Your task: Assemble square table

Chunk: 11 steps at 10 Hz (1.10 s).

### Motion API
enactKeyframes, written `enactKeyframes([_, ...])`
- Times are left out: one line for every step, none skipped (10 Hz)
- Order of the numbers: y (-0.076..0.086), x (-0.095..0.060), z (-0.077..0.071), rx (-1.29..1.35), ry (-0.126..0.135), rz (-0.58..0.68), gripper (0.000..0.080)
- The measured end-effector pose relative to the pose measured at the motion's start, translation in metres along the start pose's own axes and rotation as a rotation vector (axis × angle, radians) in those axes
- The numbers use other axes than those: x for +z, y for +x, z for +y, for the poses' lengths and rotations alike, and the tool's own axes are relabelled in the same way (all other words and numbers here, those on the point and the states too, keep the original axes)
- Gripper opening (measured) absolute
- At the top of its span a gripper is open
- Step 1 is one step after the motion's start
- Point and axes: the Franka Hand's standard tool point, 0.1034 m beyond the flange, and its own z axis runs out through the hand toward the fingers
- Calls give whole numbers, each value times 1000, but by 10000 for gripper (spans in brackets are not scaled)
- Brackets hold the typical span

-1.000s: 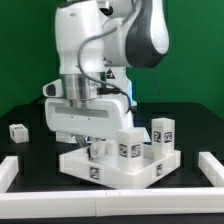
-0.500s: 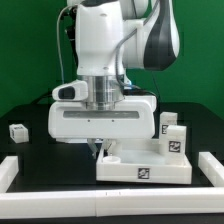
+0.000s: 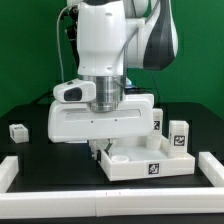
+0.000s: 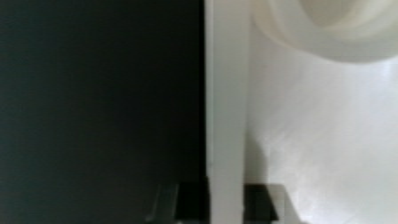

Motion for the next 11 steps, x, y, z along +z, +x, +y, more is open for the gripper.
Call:
enactKeyframes([7, 0, 5, -141, -12, 3, 49])
enactKeyframes([17, 1, 11, -267, -27, 9, 49])
enactKeyframes([21, 0, 13, -433, -41, 12, 49])
enactKeyframes([21, 0, 14, -468, -43, 11, 49])
enactKeyframes([21, 0, 15, -498, -45, 9, 49])
enactKeyframes([21, 0, 16, -566, -49, 4, 49])
enactKeyframes([21, -1, 17, -640, -54, -1, 49])
enactKeyframes([35, -2, 17, -780, -64, -4, 49])
enactKeyframes([56, -3, 12, -895, -83, 9, 49])
enactKeyframes([75, -6, -1, -975, -102, 21, 49])
enactKeyframes([85, -12, -9, -992, -134, 59, 49])
